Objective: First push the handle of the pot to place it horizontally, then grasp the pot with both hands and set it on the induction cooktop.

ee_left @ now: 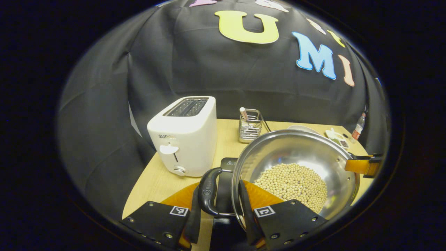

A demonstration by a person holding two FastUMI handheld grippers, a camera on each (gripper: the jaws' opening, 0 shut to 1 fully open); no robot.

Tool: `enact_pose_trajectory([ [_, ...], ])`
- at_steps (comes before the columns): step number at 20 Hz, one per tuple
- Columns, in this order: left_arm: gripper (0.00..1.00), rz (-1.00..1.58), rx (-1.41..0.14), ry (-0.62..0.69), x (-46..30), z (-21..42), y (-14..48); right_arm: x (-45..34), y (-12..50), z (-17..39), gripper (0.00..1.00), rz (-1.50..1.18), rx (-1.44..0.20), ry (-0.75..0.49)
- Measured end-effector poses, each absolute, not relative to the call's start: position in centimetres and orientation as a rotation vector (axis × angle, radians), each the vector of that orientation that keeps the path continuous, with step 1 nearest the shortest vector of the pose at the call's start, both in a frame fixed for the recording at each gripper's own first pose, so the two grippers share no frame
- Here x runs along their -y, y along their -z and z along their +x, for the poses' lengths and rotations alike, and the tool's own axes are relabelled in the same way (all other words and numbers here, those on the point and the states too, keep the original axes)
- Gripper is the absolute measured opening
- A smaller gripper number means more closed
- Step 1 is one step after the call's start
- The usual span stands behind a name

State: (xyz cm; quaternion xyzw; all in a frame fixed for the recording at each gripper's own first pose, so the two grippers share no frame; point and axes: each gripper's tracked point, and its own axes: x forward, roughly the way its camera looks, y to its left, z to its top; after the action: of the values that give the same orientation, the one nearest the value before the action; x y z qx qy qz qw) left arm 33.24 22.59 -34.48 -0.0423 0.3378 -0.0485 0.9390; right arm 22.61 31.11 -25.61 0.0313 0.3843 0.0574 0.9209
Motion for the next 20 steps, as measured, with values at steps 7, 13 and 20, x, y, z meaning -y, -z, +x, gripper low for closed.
enact_pose_trajectory([
  [7, 0.57, -0.079, -0.69, 0.071, -22.9, 33.3, 34.6, -31.4, 25.9, 22.6, 0.55, 0.051, -0.786, -0.141],
  [13, 0.87, -0.038, -0.569, -0.01, -23.5, 34.2, 31.5, -30.1, 21.4, 22.8, 0.99, 0.008, -0.614, -0.171],
  [20, 0.89, -0.031, -0.364, -0.013, -17.8, 31.0, 20.5, -23.2, 15.5, 21.4, 1.0, -0.016, -0.446, -0.153],
])
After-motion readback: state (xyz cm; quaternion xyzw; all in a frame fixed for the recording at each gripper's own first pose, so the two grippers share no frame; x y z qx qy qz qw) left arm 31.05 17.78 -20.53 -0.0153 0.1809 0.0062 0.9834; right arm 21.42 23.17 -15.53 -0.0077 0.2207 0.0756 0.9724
